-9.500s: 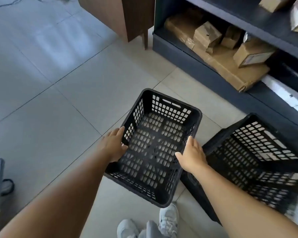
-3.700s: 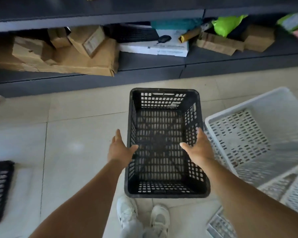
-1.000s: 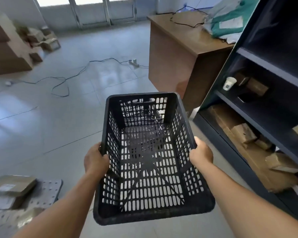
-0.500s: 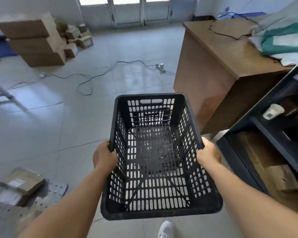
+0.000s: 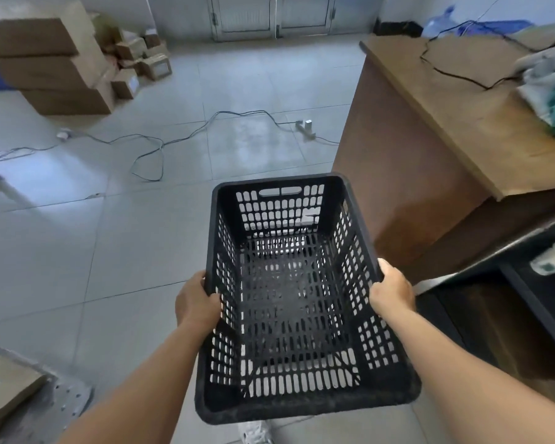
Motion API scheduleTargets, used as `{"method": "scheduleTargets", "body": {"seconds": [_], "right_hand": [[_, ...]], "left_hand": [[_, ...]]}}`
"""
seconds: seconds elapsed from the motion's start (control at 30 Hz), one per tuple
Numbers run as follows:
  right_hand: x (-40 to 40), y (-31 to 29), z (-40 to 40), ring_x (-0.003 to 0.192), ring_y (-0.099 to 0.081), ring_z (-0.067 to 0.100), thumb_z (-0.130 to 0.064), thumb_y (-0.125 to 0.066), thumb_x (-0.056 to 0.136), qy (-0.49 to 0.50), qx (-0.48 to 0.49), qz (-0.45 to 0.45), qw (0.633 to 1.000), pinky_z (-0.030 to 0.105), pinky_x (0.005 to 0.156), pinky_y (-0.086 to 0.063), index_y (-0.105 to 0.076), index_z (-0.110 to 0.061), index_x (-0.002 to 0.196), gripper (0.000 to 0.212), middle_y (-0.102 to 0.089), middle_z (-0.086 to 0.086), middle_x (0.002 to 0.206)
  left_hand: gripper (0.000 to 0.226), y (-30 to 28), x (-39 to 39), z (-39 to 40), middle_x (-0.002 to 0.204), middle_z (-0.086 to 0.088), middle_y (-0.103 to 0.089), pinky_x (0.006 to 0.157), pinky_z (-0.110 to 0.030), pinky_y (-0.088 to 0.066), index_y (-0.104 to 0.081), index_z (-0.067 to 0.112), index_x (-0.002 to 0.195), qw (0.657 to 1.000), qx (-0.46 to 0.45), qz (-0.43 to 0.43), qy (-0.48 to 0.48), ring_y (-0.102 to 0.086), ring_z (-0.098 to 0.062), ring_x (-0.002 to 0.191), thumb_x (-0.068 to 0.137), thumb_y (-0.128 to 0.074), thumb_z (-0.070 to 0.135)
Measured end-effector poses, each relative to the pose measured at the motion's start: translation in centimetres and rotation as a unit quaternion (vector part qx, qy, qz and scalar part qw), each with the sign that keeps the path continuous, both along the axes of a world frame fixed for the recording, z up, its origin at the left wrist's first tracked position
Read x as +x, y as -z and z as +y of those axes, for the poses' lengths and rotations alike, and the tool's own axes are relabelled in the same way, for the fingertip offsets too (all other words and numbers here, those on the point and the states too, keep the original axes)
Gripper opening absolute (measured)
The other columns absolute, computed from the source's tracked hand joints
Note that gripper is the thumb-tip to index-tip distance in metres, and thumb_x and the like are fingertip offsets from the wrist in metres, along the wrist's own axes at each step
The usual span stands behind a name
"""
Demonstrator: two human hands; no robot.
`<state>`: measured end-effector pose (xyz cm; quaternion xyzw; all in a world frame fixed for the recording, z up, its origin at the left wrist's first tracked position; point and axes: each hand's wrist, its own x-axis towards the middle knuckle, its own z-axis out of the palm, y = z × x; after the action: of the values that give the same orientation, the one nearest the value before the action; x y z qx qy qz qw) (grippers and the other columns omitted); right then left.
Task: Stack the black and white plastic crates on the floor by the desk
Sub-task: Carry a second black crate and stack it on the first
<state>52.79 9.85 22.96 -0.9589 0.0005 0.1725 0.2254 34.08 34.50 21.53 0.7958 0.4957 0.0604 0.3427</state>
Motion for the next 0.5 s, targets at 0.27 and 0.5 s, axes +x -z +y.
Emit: {"method": "scheduleTargets", "body": {"seconds": [0.27, 0.5], "right_hand": [[6.1, 4.4, 4.1, 0.127, -0.048, 0.03, 0.004, -0.04, 0.089, 0.015, -0.022, -0.001, 1.0, 0.032, 0.1, -0.04, -0.04, -0.02, 0.145, 0.062, -0.05, 0.007, 0.143], [9.9, 9.0, 5.6, 0.13, -0.046, 0.03, 0.002, -0.039, 0.09, 0.017, -0.017, 0.008, 1.0, 0.035, 0.106, -0.037, -0.039, -0.021, 0.147, 0.062, -0.046, 0.004, 0.147]], "left_hand": [[0.04, 3.9, 7.0, 4.3, 0.1, -0.003, -0.068, 0.074, -0.027, -0.04, -0.06, 0.017, 0.115, 1.0, -0.012, 0.016, 0.004, -0.055, -0.019, 0.082, 0.079, -0.055, 0.0], [0.045, 7.7, 9.9, 5.0, 0.106, -0.001, -0.067, 0.075, -0.028, -0.04, -0.056, 0.018, 0.122, 0.999, -0.04, 0.023, -0.018, -0.056, -0.019, 0.086, 0.081, -0.057, 0.0]]}}
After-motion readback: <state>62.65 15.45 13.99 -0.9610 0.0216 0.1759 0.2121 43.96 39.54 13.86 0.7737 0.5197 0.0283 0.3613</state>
